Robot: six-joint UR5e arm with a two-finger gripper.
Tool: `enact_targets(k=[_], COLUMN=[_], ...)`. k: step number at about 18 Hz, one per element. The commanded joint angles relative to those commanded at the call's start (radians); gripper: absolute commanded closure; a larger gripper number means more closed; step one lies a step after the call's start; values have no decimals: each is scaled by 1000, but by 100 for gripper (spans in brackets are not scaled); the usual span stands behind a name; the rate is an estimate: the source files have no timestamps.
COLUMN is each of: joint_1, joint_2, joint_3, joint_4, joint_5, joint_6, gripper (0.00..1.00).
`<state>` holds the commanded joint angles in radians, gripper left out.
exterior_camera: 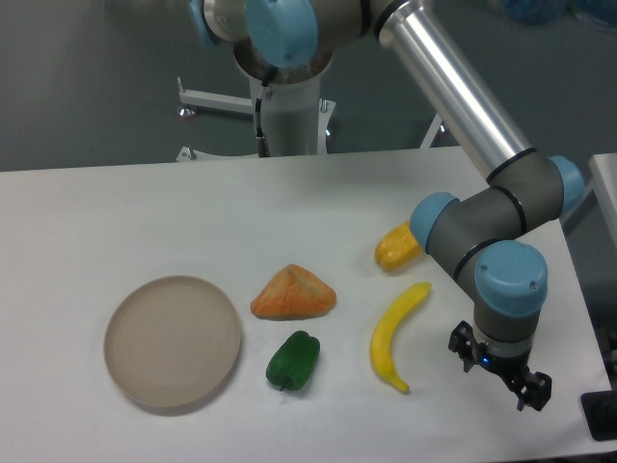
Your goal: Pick up the yellow pepper from the table
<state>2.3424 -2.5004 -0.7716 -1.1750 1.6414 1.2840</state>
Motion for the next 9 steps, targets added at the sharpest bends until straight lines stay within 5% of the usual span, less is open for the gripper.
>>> enact_targets(k=[9], joint_1=[-8], joint_2=[38], joint_3=[-38], joint_4=[-6], joint_5=[3], joint_6=[-2], gripper=[0])
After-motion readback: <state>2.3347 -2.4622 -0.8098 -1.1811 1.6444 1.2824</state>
